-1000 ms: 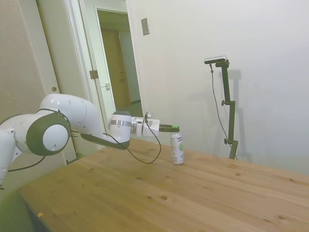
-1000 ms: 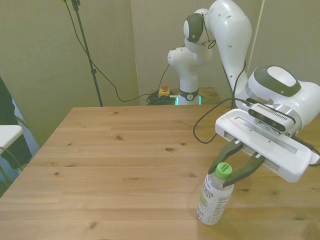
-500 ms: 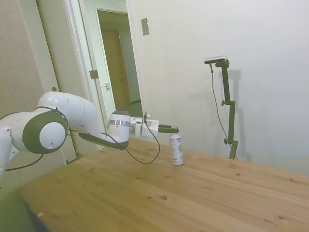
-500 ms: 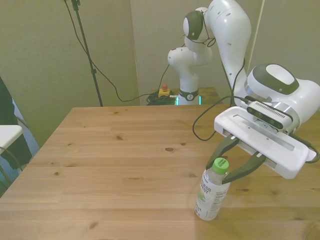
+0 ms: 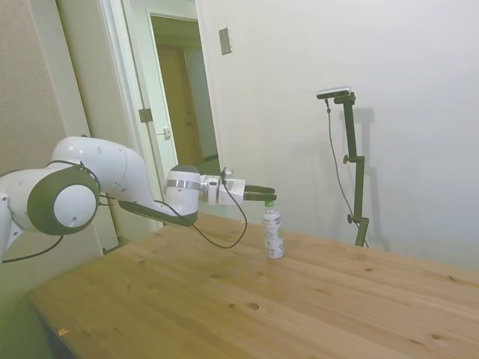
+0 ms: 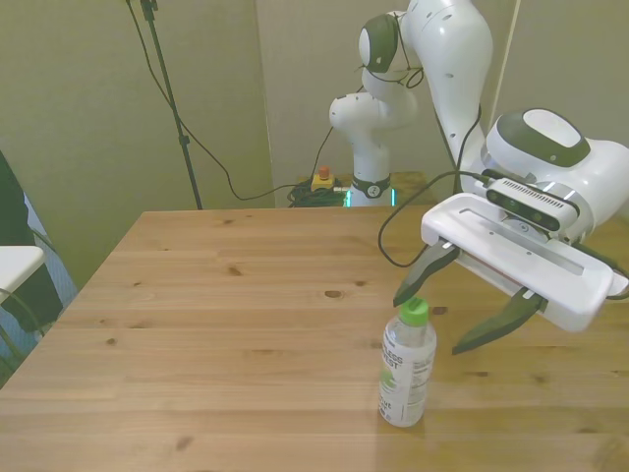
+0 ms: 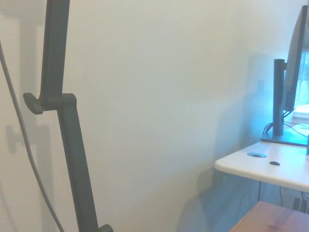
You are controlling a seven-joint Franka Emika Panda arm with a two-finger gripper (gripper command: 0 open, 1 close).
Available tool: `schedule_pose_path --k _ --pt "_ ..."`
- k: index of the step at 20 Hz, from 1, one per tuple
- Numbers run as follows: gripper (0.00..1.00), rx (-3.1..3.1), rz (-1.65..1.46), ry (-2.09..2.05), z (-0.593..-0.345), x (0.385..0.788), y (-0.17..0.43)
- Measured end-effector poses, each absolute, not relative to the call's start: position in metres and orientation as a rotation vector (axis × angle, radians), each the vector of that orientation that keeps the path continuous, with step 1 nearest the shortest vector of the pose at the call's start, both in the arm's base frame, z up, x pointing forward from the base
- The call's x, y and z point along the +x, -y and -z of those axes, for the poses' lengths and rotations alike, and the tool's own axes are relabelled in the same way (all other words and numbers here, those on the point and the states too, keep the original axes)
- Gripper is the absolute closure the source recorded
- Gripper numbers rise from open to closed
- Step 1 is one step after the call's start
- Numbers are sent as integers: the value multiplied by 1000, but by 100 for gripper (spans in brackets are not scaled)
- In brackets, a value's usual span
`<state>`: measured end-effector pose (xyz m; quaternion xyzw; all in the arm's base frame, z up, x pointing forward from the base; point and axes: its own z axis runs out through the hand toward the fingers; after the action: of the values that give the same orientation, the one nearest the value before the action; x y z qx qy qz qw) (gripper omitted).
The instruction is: Stand the water bottle
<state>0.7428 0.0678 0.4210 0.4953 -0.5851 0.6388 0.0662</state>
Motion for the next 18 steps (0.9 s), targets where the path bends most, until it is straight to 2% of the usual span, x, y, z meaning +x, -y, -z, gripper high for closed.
schedule_pose_path --k 5,12,18 --pt "0 1615 -1821 1823 -419 709 -81" --pt "0 1918 -1660 1801 -480 642 -101" --pt "0 2264 -1335 1795 -505 587 -94"
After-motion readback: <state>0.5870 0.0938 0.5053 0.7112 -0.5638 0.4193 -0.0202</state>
